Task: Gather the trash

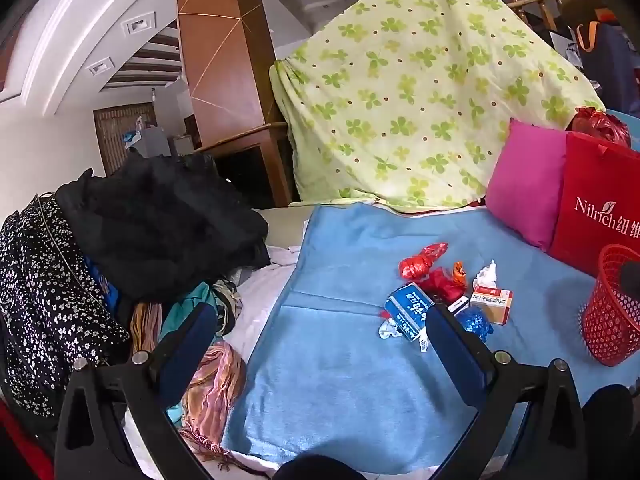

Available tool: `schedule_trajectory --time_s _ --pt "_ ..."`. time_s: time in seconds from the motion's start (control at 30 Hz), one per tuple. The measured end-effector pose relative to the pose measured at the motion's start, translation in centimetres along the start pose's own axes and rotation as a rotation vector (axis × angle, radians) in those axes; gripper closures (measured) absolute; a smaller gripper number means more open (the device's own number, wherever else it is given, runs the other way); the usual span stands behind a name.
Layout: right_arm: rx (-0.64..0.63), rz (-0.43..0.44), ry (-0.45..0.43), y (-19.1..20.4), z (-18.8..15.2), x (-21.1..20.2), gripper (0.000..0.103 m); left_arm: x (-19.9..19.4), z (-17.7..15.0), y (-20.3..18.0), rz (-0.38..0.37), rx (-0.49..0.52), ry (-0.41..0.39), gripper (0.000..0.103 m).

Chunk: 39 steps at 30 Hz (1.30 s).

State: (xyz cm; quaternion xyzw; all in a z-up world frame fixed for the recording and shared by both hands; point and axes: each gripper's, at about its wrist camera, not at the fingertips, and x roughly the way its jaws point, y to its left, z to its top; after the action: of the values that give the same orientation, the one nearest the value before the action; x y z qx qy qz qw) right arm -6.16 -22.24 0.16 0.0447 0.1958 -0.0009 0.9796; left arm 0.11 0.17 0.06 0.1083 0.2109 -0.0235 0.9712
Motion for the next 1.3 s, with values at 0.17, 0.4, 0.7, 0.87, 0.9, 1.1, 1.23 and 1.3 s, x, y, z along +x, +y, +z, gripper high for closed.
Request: schedule_trajectory --time_s 0.17,0.4,0.7,0.87,0.9,1.1,1.23,1.3 --pt "-0.011 -0.014 -0.066 -0.1 0.7 -0.5 0.0 0.2 0.3 0.1 0.009 -0.004 0.002 0.0" --pt "-0.006 0.004 -0.005 0.6 -0.4 -0.3 0.0 0.1 -0.3 0.4 0.004 -0.013 -0.016 0.0" --pt "-0.015 -0.007 0.003 0.9 -0.9 0.4 0.0 0.7 -1.3 0.2 0.005 -0.029 -0.001 0.0" --pt "-0.024 -0.006 0.032 1.3 -0.9 0.6 0.0 0.7 -1.2 0.1 0.001 -0.043 -0.008 0.0" --pt "-0.027 -0.007 0.046 1.3 -0.9 0.7 0.0 0.7 -1.2 0.1 0.001 -0.044 -0.008 0.0" --pt "-0.042 -0.012 0.064 1.5 -1.0 0.9 0.0 0.7 -1.2 0.1 -0.007 -0.051 0.003 0.0" --pt "-0.034 -0.009 0.055 1.6 -1.2 1.0 0.0 1.0 -1.3 0.1 -0.022 -0.069 0.007 0.0" --pt "-0.021 -0.003 0.052 1.6 -1.4 1.1 0.0 1.2 -1.4 0.1 -0.019 -0.06 0.002 0.0"
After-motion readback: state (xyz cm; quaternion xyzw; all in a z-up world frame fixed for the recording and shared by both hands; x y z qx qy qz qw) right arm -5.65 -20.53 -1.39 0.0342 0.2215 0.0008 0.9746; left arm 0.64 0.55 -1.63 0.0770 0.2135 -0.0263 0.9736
